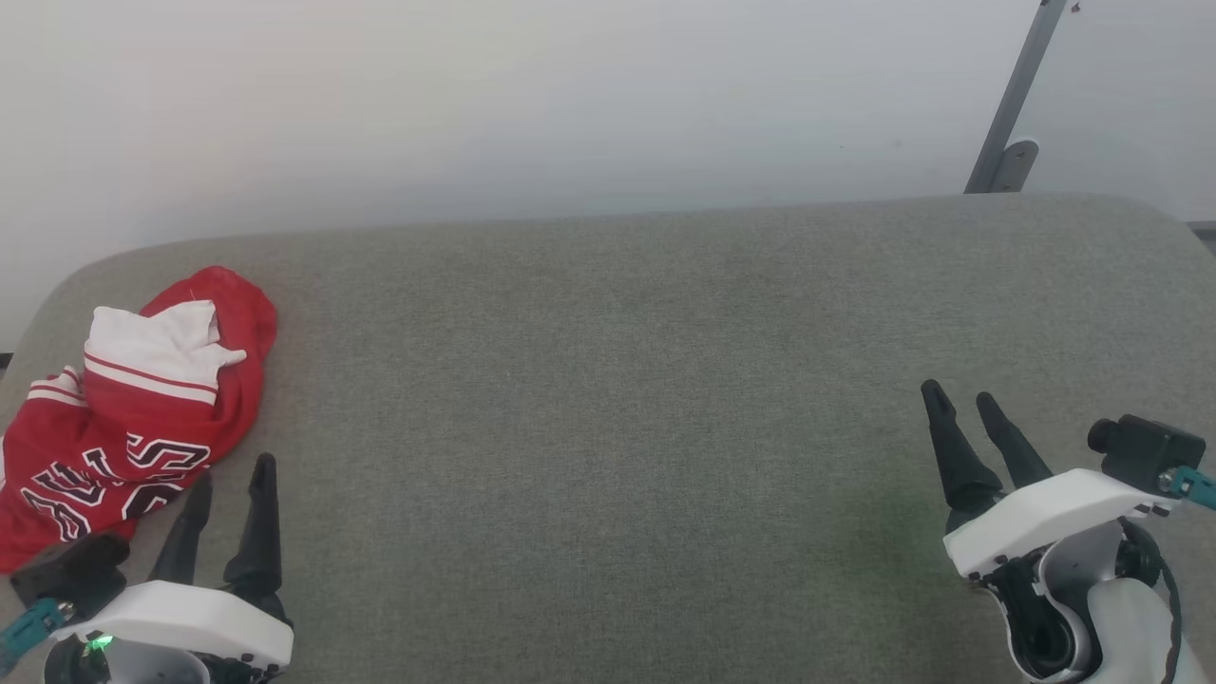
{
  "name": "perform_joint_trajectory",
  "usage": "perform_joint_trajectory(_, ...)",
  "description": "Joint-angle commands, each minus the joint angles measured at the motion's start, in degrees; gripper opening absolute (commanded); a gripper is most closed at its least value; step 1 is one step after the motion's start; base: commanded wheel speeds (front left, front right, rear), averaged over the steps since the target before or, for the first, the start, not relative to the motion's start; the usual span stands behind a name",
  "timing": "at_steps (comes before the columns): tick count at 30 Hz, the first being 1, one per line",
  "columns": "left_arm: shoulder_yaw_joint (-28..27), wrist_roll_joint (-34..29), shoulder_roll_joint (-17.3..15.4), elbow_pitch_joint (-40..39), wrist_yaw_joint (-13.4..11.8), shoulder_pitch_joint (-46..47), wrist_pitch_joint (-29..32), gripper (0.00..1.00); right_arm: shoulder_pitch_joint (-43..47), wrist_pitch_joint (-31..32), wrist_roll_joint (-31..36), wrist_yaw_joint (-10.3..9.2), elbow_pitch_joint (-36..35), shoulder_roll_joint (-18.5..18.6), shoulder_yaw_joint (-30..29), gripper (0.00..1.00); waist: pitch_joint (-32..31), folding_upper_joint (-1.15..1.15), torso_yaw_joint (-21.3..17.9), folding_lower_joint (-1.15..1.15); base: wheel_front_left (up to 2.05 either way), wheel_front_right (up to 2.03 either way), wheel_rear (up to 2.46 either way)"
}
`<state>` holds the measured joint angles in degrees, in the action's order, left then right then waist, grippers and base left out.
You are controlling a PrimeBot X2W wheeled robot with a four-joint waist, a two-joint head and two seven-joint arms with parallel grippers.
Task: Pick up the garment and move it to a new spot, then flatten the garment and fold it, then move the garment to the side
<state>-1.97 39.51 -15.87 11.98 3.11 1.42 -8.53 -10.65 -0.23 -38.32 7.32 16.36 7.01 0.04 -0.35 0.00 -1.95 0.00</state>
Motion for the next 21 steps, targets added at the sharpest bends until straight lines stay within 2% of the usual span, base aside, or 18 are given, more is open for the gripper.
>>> perform_joint_trajectory(1, -0.39, -1.44, -0.5, -0.68, 0.48, 0.06, -0.58, 1.0, -0.28, -0.33, 1.67, 0.17, -0.96, 0.35, 0.05, 1.0, -0.02, 0.0, -0.05, 0.0, 0.0, 0.0, 0.0)
perform_joint_trajectory(21, -1.94, -11.17, -0.81, -0.8, 1.61, -1.03, -3.14, 1.0, 0.38, -1.08, 10.7, 0.19, -2.72, 0.41, -0.97, 1.0, -0.13, 0.0, -0.62, 0.0, 0.0, 0.0, 0.0)
